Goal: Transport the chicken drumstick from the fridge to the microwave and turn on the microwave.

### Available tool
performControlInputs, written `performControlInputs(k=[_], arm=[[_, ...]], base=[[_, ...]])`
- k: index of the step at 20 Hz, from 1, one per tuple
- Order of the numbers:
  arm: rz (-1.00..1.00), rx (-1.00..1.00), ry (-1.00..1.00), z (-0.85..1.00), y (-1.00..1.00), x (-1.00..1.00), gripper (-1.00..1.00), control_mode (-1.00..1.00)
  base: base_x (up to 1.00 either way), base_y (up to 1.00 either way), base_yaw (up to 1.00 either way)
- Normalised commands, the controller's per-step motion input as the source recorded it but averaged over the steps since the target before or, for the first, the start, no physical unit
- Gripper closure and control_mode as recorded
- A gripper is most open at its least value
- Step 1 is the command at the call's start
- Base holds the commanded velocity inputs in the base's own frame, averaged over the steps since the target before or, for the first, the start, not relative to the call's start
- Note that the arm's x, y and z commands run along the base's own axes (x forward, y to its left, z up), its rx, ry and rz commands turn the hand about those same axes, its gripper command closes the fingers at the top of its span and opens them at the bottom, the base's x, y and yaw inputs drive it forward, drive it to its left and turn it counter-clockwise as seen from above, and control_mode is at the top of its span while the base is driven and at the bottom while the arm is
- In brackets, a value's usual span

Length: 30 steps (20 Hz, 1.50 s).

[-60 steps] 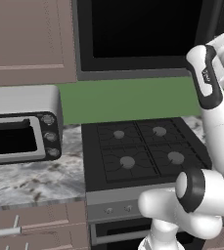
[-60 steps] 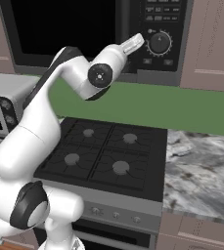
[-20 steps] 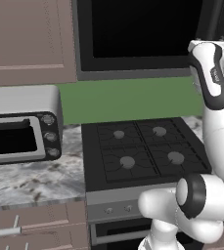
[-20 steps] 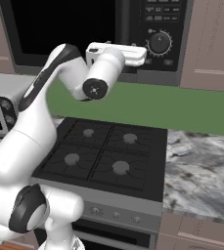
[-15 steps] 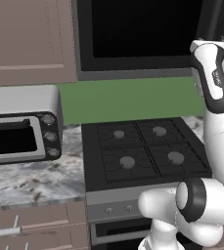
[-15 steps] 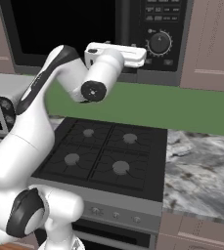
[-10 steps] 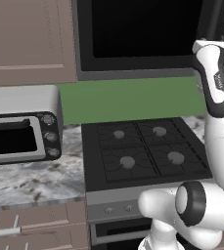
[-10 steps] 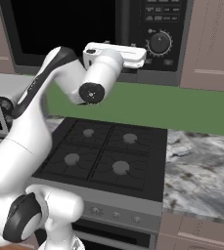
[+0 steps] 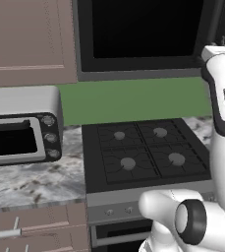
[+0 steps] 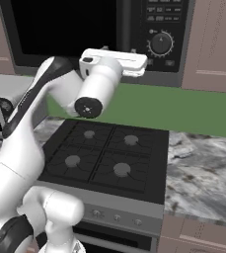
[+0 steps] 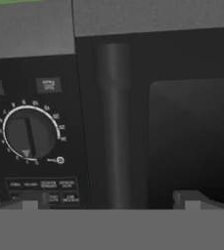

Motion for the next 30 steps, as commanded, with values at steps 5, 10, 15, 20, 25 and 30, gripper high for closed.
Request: performControlInputs(k=[5,10,15,20,25,30], arm=[[0.17,-0.14,-0.14,0.0,0.0,-0.68,-1.0,-1.0],[0.33,-0.31,-0.18,-0.02,-0.04,-0.67,-1.0,-1.0],[0.26,-0.49,-0.11,-0.18,-0.08,-0.46,-1.0,-1.0],[0.03,-0.64,-0.01,-0.32,-0.01,-0.12,-1.0,-1.0],[0.0,-0.48,-0.14,-0.18,-0.07,0.0,-1.0,-1.0],[-0.03,-0.34,-0.16,-0.11,-0.2,-0.02,-1.0,-1.0]], base=[[0.0,0.0,0.0],[0.0,0.0,0.0],[0.0,0.0,0.0],[0.0,0.0,0.0],[0.0,0.0,0.0],[0.0,0.0,0.0]])
